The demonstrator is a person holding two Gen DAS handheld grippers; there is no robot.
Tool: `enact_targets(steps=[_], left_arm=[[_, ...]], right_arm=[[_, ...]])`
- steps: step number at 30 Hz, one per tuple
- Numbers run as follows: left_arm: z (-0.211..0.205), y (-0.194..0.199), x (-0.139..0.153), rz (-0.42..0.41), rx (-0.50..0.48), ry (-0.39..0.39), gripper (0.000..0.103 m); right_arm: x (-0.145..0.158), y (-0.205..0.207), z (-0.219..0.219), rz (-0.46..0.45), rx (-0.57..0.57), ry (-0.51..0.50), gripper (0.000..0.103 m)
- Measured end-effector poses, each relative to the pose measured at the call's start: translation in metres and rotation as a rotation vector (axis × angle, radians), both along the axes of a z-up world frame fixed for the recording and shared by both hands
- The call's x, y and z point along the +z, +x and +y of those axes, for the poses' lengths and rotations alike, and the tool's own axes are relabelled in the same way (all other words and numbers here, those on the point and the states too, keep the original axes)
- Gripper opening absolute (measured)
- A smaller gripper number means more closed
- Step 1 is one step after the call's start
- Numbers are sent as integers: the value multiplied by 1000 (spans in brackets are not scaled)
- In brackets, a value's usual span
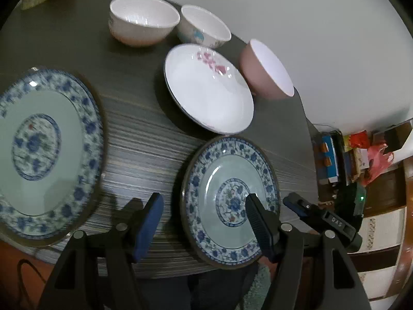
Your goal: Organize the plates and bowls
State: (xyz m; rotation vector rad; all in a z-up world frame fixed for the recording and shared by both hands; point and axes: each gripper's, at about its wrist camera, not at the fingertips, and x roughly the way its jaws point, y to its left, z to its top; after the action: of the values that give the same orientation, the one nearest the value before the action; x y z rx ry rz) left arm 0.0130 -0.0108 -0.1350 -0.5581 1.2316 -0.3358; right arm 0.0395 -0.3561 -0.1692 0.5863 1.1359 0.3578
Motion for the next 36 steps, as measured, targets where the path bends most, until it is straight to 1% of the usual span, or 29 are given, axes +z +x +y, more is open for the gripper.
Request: enact_targets(steps=[3, 7, 13, 16, 22, 23, 24, 27, 32, 36], left_arm=[[-4, 5, -11, 43, -2, -32, 67], [-7, 9, -17, 59, -1, -32, 67], [-12, 14, -26, 85, -6, -24, 67], [-12, 16, -32, 107, -1, -42, 66], [-14, 17, -36, 115, -12, -42, 65], [-14, 17, -36, 117, -12, -42, 63], [-15, 17, -37, 120, -14, -43, 55], [-15, 18, -40, 130, -13, -35, 47], [-14, 18, -42, 139, -14, -19, 39], [-15, 19, -46, 147, -13, -9, 33]], right_arm=[[-5, 2, -2, 12, 1, 24, 35], [-11, 4, -1, 32, 11, 40, 30], [-13, 5, 1, 39, 17, 39, 28], [-15, 4, -1, 50, 18, 47, 28], [-19, 3, -3, 68, 16, 51, 28], [-20, 3, -3, 71, 17, 53, 28], [-20, 3, -2, 72, 17, 51, 28], [-21, 3, 0, 75, 23, 42, 28], [-23, 5, 6, 74, 30, 24, 23], [-26, 5, 7, 75, 24, 12, 16]])
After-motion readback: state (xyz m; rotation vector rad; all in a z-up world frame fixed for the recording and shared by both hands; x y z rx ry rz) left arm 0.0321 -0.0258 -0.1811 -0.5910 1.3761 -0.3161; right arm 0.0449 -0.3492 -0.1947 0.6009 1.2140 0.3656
